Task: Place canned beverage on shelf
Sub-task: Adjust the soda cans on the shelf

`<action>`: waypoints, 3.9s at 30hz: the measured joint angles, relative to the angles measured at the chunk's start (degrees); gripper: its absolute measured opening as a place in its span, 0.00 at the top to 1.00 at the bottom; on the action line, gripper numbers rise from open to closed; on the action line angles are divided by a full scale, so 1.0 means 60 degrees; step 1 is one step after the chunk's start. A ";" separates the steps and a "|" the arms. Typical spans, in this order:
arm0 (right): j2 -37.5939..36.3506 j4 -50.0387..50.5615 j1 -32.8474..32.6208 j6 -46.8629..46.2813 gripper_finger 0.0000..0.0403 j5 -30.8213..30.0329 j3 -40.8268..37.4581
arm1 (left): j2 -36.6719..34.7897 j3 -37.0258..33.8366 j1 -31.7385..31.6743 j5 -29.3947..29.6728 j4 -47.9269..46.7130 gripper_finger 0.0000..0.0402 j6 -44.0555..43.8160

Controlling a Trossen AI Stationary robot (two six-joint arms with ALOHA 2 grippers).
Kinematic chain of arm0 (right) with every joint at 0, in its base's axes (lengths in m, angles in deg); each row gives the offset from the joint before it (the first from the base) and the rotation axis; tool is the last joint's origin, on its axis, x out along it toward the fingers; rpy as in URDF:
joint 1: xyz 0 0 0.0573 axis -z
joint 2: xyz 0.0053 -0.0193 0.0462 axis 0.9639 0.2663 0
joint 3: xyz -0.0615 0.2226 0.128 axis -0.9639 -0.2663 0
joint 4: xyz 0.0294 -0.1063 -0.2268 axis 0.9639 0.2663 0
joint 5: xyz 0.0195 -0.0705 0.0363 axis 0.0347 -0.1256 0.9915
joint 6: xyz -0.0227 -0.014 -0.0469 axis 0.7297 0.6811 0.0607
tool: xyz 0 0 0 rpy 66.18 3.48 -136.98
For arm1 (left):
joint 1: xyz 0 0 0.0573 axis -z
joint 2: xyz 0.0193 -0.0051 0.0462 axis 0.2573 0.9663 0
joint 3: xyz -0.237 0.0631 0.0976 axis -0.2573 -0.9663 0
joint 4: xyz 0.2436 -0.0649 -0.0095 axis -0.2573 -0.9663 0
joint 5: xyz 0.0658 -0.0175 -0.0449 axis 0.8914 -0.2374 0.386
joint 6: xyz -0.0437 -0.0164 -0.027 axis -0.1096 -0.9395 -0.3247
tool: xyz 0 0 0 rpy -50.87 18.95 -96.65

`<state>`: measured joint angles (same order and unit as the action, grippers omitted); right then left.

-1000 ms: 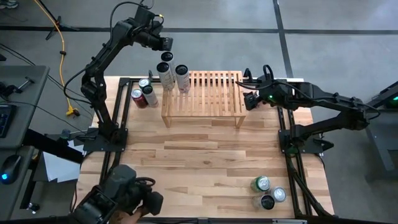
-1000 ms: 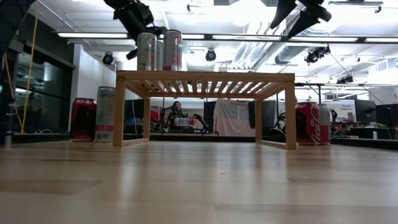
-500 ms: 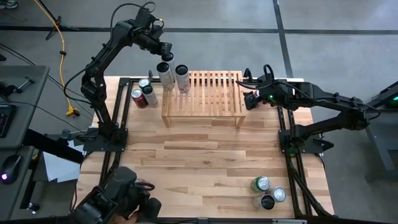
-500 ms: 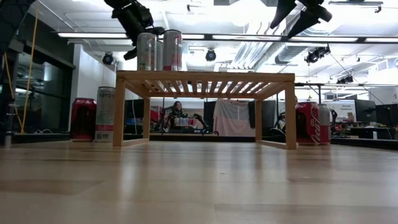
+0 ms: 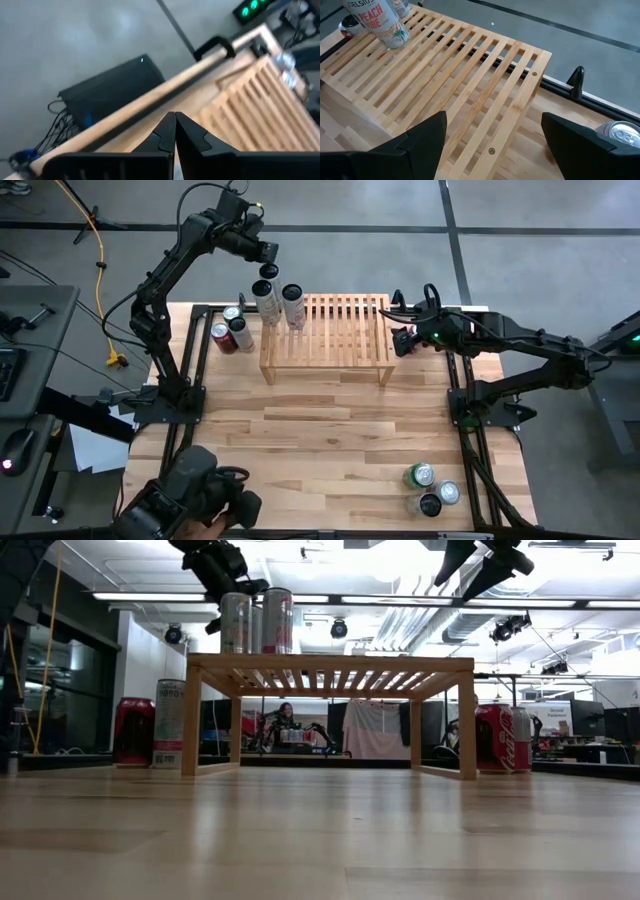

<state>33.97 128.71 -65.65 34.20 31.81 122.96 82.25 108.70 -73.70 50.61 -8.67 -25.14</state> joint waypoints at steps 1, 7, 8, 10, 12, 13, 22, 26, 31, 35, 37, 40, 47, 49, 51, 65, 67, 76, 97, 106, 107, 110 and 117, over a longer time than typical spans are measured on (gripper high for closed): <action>0.0000 0.0000 0.0000 -0.0020 0.23 0.0000 0.0001 | 0.0000 0.0000 0.0000 0.0000 0.0192 1.00 -0.0099; 0.0000 0.0000 -0.0001 -0.0065 0.23 0.0000 0.0000 | 0.0012 -0.0058 0.0059 -0.0935 0.0645 1.00 -0.0258; 0.0000 -0.0004 -0.0001 -0.0065 0.23 0.0000 0.0001 | 0.0019 -0.0058 0.0059 -0.1115 0.0657 1.00 -0.0222; 0.0000 -0.0004 0.0000 -0.0068 0.23 0.0000 0.0001 | 0.0022 -0.0058 0.0073 -0.1209 0.0655 1.00 -0.0102; 0.0000 -0.0004 0.0000 -0.0065 0.23 0.0000 0.0000 | 0.0022 -0.0058 0.0073 -0.1222 0.0646 1.00 0.0020; 0.0000 -0.0004 0.0000 -0.0068 0.23 0.0001 0.0000 | 0.0022 -0.0058 0.0067 -0.1259 0.0635 1.00 0.0027; 0.0000 -0.0004 0.0000 -0.0068 0.23 0.0120 0.0000 | 0.0026 -0.0058 0.0066 -0.1610 0.0514 1.00 0.0225; 0.0000 -0.0004 0.0000 -0.0070 0.23 0.0134 0.0001 | 0.0026 -0.0058 0.0066 -0.1610 0.0195 1.00 0.0487; 0.0000 -0.0004 -0.0001 -0.0068 0.23 0.0149 0.0001 | 0.0026 -0.0066 0.0058 -0.1603 -0.0145 1.00 0.0544; 0.0000 -0.0004 0.0000 -0.0069 0.23 0.0149 0.0001 | 0.0010 -0.0066 0.0062 -0.1606 -0.0170 1.00 0.0549; 0.0000 -0.0004 0.0000 -0.0083 0.23 0.0149 0.0004 | 0.0004 -0.0066 0.0062 -0.1606 -0.0287 1.00 0.0548; 0.0000 -0.0004 0.0000 -0.0237 0.23 0.0149 0.0004 | 0.0004 -0.0066 0.0058 -0.1598 -0.0503 1.00 0.0552; 0.0000 -0.0004 0.0000 -0.0247 0.23 0.0160 0.0000 | -0.0101 -0.0066 0.0076 -0.1599 -0.0707 1.00 0.0570; 0.0000 -0.0004 0.0000 -0.0247 0.23 0.0165 0.0000 | -0.0176 -0.0066 0.0083 -0.1598 -0.0700 1.00 0.0570; 0.0000 -0.0004 0.0000 -0.0247 0.23 0.0168 0.0000 | -0.0256 -0.0066 0.0086 -0.1544 -0.0683 1.00 0.0562; 0.0000 -0.0004 0.0000 -0.0243 0.23 0.0175 0.0000 | -0.0960 -0.0066 0.0051 0.0243 -0.0127 1.00 0.0552; 0.0000 0.0000 0.0000 -0.0243 0.23 0.0178 0.0000 | -0.1024 -0.0066 0.0014 0.0242 -0.0232 1.00 0.0552; 0.0000 0.0001 0.0000 -0.0241 0.23 0.0237 0.0001 | -0.1695 -0.0066 -0.0328 0.0961 -0.1397 1.00 0.0821; 0.0000 0.0000 -0.0004 -0.0207 0.23 -0.0174 0.0000 | -0.2962 -0.2202 0.1376 0.2229 -0.4002 1.00 0.1708; 0.0002 0.0000 -0.0004 -0.0207 0.23 -0.0175 0.0000 | -0.3476 -0.3036 0.1704 0.2231 -0.2514 1.00 0.1858; 0.0004 0.0001 -0.0003 -0.0213 0.23 -0.0175 0.0000 | -0.3493 -0.3037 0.1736 0.2229 -0.2508 1.00 0.1935; 0.0004 0.0000 -0.0002 -0.0233 0.23 -0.0175 0.0002 | -0.3504 -0.3038 0.1812 0.2115 -0.2510 1.00 0.2146; 0.0004 0.0000 -0.0004 -0.0210 0.23 -0.0175 0.0000 | -0.3497 -0.3038 0.1850 0.1745 -0.2510 1.00 0.2384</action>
<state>33.99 128.71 -65.67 32.94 30.76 122.96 61.27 90.47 -62.60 61.08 -23.73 -10.84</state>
